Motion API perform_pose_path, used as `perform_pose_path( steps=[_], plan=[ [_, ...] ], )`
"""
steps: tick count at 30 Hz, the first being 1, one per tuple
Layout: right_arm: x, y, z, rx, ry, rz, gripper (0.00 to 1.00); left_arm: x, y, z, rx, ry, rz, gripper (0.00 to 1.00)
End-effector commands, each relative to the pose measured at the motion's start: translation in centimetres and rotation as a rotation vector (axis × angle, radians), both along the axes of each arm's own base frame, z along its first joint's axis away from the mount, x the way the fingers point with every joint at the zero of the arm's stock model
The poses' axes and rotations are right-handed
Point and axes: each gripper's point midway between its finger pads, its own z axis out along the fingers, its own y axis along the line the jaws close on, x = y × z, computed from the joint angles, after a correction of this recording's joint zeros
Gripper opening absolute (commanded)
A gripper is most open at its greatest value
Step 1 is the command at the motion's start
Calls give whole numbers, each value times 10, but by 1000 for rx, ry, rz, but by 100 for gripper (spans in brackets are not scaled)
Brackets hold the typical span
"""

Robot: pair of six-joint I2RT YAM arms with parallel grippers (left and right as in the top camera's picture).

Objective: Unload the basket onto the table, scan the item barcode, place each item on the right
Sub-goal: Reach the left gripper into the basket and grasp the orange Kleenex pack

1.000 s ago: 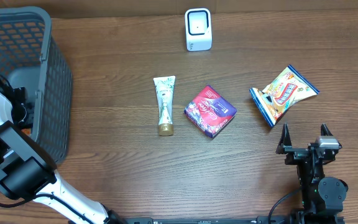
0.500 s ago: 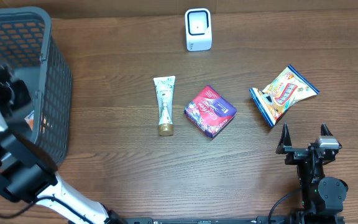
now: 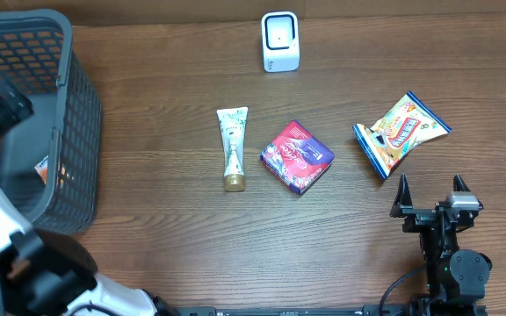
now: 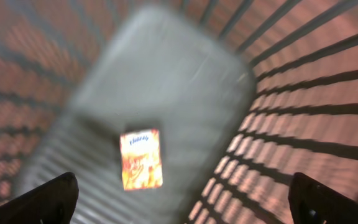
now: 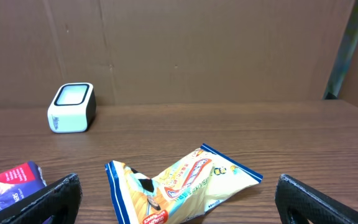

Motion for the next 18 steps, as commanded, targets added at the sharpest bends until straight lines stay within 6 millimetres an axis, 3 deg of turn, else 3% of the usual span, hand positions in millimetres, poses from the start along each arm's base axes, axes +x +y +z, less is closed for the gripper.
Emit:
perform_pose_path(
  steps=[1,13,17,18],
  plan=[
    [0,1,-2,-1,-3,5,100,-6,13,-73,-58,176,60,100],
    [0,1,-2,-1,-3,5,100,-11,14,-192,-212,403,74,99],
    [0,1,-2,-1,-3,5,100,-13,12,-210,-239,433,72,93],
    [0,1,-2,-1,-3,5,100,-13,12,-212,-240,436,71,87]
  ],
)
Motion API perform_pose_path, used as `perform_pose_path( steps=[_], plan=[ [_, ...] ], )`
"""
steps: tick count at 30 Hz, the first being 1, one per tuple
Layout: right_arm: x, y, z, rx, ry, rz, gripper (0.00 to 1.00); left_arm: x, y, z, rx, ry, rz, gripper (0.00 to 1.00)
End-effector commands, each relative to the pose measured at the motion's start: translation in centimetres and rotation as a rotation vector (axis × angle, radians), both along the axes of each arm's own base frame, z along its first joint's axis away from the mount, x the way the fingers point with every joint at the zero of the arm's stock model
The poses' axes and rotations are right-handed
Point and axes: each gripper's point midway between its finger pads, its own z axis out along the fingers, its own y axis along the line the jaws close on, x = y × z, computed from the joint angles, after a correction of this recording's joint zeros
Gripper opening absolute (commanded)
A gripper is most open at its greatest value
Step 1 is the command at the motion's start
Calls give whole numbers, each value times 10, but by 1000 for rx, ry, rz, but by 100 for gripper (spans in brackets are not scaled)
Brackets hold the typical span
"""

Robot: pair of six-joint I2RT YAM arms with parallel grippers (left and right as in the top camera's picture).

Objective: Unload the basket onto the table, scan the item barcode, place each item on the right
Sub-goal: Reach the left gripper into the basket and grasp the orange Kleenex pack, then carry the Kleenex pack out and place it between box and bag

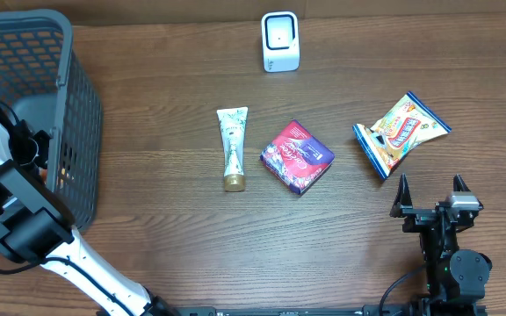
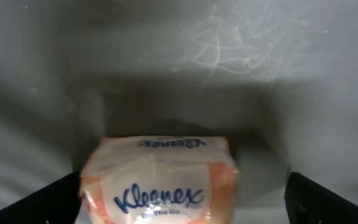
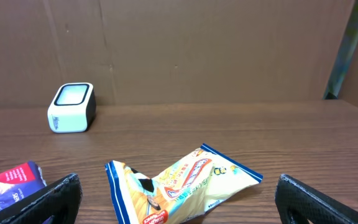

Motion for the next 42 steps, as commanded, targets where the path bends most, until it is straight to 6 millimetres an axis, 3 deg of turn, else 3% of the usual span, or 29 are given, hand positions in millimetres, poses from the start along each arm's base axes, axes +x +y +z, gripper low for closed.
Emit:
perform_pose_path(
  steps=[1,2,5,6,8,10,13,14,17,19,21,23,25,27,28,31,34,38,42],
  plan=[
    [0,1,-2,-1,-3,5,100,-1,-3,-13,-21,17,12,81],
    [0,1,-2,-1,-3,5,100,-1,-3,-13,-21,17,12,64],
    [0,1,-2,-1,-3,5,100,-1,-3,-13,-21,18,12,36],
    [0,1,-2,-1,-3,5,100,-1,-3,-11,-22,18,12,21],
    [0,1,-2,-1,-3,5,100,2,-3,-4,-26,9,12,8],
    [0,1,-2,-1,-3,5,100,7,-1,10,-27,-13,12,4],
    [0,1,-2,-1,-3,5,100,27,1,56,-36,-104,7,4],
    [0,1,-2,-1,-3,5,100,38,3,92,-26,-170,14,4],
    [0,1,-2,-1,-3,5,100,57,1,170,6,-340,21,4],
    [0,1,-2,-1,-3,5,100,67,-9,219,9,-476,-7,4],
    [0,1,-2,-1,-3,5,100,74,-32,270,-16,-633,-65,5],
    [0,1,-2,-1,-3,5,100,75,-73,326,-52,-803,-166,5],
    [0,1,-2,-1,-3,5,100,79,-107,356,-76,-901,-257,4],
    [0,1,-2,-1,-3,5,100,82,-154,376,-145,-954,-359,4],
    [0,1,-2,-1,-3,5,100,87,-200,384,-181,-963,-458,4],
    [0,1,-2,-1,-3,5,100,93,-270,384,-264,-953,-604,4],
    [0,1,-2,-1,-3,5,100,91,-368,369,-342,-879,-795,4],
    [0,1,-2,-1,-3,5,100,82,-441,329,-278,-717,-931,4],
    [0,1,-2,-1,-3,5,100,51,-540,237,-222,-417,-1130,11]
  ],
)
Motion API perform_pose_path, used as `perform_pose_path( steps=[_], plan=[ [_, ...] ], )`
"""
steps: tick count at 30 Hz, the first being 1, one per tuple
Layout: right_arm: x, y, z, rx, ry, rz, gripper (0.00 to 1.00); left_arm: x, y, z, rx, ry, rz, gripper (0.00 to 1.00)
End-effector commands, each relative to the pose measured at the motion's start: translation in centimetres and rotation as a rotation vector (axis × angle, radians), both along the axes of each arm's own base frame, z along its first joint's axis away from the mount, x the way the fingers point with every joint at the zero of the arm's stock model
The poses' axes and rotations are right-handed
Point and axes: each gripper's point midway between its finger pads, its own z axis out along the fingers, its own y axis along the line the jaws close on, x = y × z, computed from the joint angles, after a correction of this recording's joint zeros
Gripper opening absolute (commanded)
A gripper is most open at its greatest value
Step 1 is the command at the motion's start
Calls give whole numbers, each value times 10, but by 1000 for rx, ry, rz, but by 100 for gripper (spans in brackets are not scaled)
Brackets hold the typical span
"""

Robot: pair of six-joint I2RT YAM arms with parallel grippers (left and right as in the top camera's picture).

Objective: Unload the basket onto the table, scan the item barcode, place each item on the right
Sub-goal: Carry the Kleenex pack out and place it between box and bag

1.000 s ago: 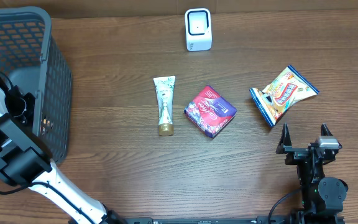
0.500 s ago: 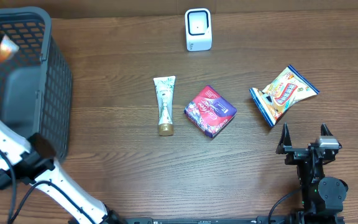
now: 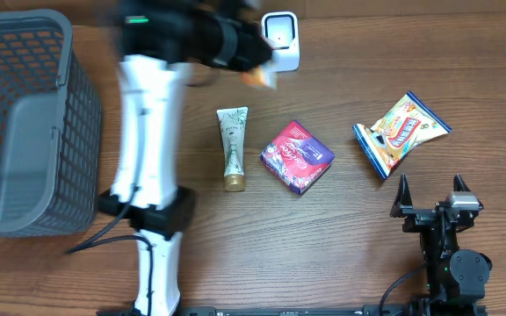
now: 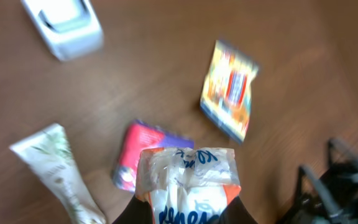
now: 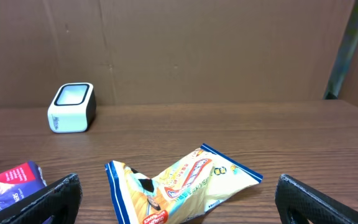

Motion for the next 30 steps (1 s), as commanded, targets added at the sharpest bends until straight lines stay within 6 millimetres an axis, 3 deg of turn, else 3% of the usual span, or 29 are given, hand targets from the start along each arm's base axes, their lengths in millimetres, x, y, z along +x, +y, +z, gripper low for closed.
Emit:
perform_pose_path(
  steps=[1,7,8,11,13,14,16,17,21,24,26,28,30],
  plan=[
    [0,1,-2,-1,-3,5,100,-22,-60,-80,206,131,-80,11],
    [0,1,-2,-1,-3,5,100,-54,-150,-195,252,286,-159,7],
    [0,1,-2,-1,-3,5,100,-57,-157,-206,257,298,-158,7],
    [0,1,-2,-1,-3,5,100,-64,-167,-233,283,335,-166,20],
    [0,1,-2,-1,-3,5,100,-64,-167,-238,286,350,-160,29],
    [0,1,-2,-1,-3,5,100,-65,-170,-239,272,357,-168,37],
    [0,1,-2,-1,-3,5,100,-65,-173,-238,258,357,-174,49],
    [0,1,-2,-1,-3,5,100,-67,-177,-236,234,362,-184,64],
    [0,1,-2,-1,-3,5,100,-69,-184,-225,165,384,-208,71],
    [0,1,-2,-1,-3,5,100,-53,-172,-190,93,361,-186,75],
    [0,1,-2,-1,-3,5,100,-38,-154,-155,61,316,-148,83],
    [0,1,-2,-1,-3,5,100,-27,-132,-119,36,269,-104,100],
    [0,1,-2,-1,-3,5,100,-19,-99,-78,41,193,-32,100]
  ],
)
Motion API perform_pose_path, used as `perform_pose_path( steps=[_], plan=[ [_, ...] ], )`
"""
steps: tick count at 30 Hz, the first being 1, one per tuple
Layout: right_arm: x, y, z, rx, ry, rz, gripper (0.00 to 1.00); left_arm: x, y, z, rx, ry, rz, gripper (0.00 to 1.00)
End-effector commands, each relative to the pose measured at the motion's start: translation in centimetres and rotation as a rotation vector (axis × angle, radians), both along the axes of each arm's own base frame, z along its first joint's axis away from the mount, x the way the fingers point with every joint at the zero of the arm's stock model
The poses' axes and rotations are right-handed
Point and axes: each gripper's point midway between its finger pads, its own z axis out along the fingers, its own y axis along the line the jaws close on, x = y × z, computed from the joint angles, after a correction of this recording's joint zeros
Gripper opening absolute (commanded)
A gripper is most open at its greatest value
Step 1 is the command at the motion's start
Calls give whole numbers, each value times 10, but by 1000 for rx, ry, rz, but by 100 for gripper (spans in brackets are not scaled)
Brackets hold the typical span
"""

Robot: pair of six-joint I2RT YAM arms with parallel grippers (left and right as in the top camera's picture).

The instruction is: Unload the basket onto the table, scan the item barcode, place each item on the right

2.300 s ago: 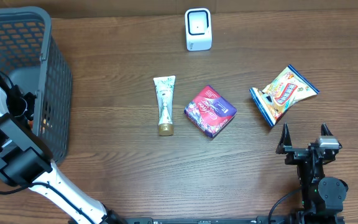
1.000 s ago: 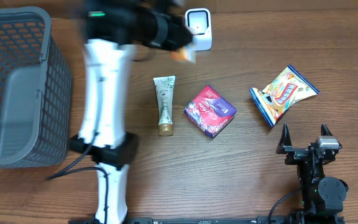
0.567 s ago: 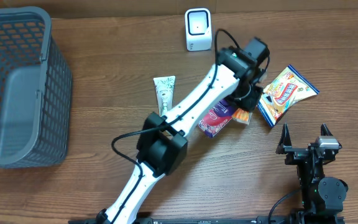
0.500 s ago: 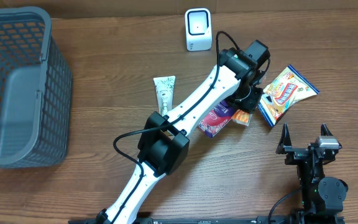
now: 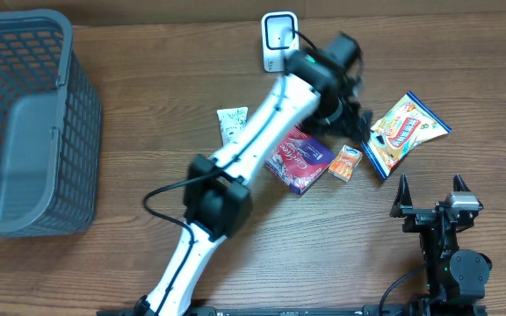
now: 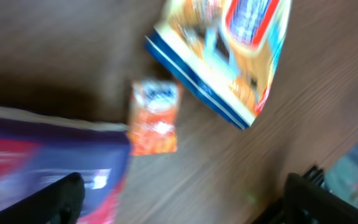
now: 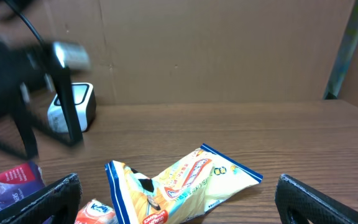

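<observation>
The orange Kleenex tissue pack (image 5: 347, 163) lies flat on the table between the purple pack (image 5: 297, 156) and the snack bag (image 5: 400, 132). In the left wrist view the tissue pack (image 6: 154, 118) sits below my open left gripper (image 6: 185, 199), apart from both fingers. From overhead the left gripper (image 5: 356, 123) hangs just above and behind the pack. The white scanner (image 5: 279, 39) stands at the back edge. My right gripper (image 5: 430, 189) rests open at the front right, with the tissue pack (image 7: 95, 214) at its lower left.
A green-and-white tube (image 5: 229, 123) lies left of the purple pack, partly under the left arm. The grey basket (image 5: 82, 132) stands at the far left. In the right wrist view the snack bag (image 7: 185, 183) lies in front and the left arm crosses the scanner (image 7: 82, 106).
My left gripper held the tissue pack up near the scanner; it is now open, further right, and the pack lies on the table between the purple pack and the snack bag.
My left gripper was open above the basket with the tissue pack on its floor. Then it was low in the basket, close over the pack. Later it held the pack by the scanner. Now the pack lies on the table. The right arm stayed still.
</observation>
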Motion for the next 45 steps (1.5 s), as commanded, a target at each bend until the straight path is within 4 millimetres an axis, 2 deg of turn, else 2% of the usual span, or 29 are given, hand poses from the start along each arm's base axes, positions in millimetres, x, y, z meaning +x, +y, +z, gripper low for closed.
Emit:
perform_pose_path(
  steps=[1,2,3,4,6,10,14,15,21,24,29,32,37,45],
  plan=[
    [0,1,-2,-1,-3,5,100,19,56,120,-74,-223,110,100],
    [0,1,-2,-1,-3,5,100,19,68,131,-61,-248,130,100],
    [0,1,-2,-1,-3,5,100,14,91,151,-33,-285,157,100],
    [0,1,-2,-1,-3,5,100,10,102,159,-21,-297,169,100],
    [0,1,-2,-1,-3,5,100,-5,143,185,38,-339,232,100],
    [0,1,-2,-1,-3,5,100,-29,170,236,-22,-466,223,100],
    [0,1,-2,-1,-3,5,100,-52,195,252,32,-534,247,100],
    [0,1,-2,-1,-3,5,100,-60,208,249,82,-538,264,100],
    [0,1,-2,-1,-3,5,100,-87,254,224,238,-484,363,100],
    [0,1,-2,-1,-3,5,100,-90,272,215,261,-447,421,100],
    [0,1,-2,-1,-3,5,100,-82,300,201,301,-389,525,100],
    [0,1,-2,-1,-3,5,100,-75,306,192,310,-378,546,100],
    [0,1,-2,-1,-3,5,100,-63,304,167,326,-348,541,100],
    [0,1,-2,-1,-3,5,100,-52,302,147,348,-301,530,100]
  ],
)
